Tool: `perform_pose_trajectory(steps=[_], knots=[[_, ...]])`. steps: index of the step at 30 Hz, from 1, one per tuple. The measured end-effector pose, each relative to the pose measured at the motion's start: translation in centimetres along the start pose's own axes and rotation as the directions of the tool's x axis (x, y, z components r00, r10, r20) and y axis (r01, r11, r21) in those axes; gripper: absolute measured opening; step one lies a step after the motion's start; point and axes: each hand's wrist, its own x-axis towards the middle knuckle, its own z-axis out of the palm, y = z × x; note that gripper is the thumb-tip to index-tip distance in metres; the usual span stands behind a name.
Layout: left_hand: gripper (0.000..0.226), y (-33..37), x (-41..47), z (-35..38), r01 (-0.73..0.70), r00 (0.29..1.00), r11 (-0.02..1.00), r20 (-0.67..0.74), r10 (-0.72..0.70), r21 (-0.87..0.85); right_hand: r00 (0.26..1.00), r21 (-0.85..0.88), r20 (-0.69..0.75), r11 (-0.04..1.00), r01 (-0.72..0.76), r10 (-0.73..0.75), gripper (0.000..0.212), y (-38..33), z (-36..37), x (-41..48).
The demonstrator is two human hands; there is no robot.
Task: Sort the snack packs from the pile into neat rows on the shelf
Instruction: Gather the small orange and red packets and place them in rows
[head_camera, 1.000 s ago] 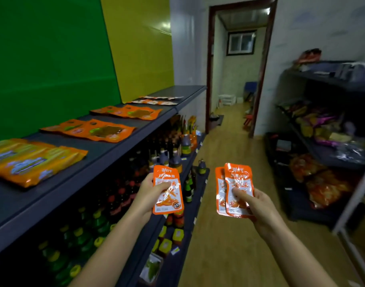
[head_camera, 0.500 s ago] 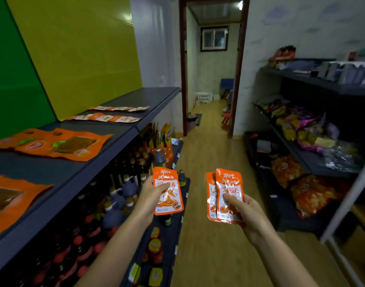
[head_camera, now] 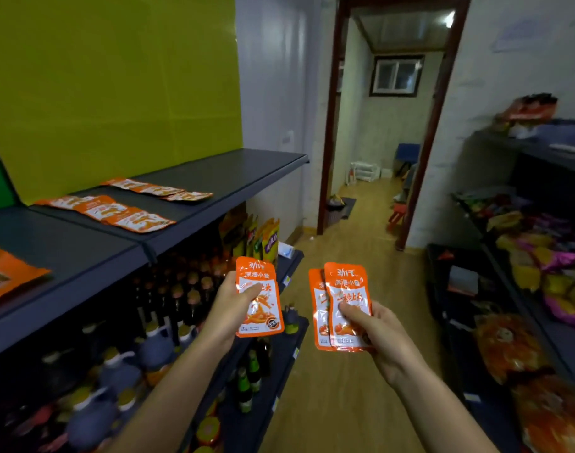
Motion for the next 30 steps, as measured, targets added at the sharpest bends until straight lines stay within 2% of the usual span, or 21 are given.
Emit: perform_pose_trajectory(steps=[11, 15, 20, 25, 30], knots=[[0.032, 3.2, 10.9, 6.0, -0.041, 0.989, 0.999, -0.139, 0.042, 0.010, 0.962, 0.011, 0.272, 0.999, 0.040, -0.042, 0.014, -5.6, 2.5, 16.2], [0.030, 4.8, 16.0, 6.2, -0.093, 0.976, 0.995, -0.200, 0.085, -0.033, 0.930, -0.039, 0.361, 0.995, 0.090, -0.070, 0.026, -7.3, 5.1, 22.5], [0.024, 7.8, 22.1, 4.6, -0.161, 0.946, 0.979, -0.302, 0.116, -0.128, 0.871, -0.061, 0.482, 0.988, 0.142, -0.095, 0.028, -10.6, 10.0, 29.8], [0.018, 10.2, 26.2, 1.2, -0.247, 0.863, 0.968, -0.465, 0.200, -0.041, 0.765, -0.052, 0.637, 0.984, 0.168, -0.097, 0.022, -12.7, 16.2, 35.0], [0.020, 11.8, 28.4, -2.2, -0.294, 0.711, 0.953, -0.652, 0.264, 0.065, 0.629, -0.070, 0.773, 0.975, 0.212, -0.081, 0.026, -13.6, 22.5, 38.3]])
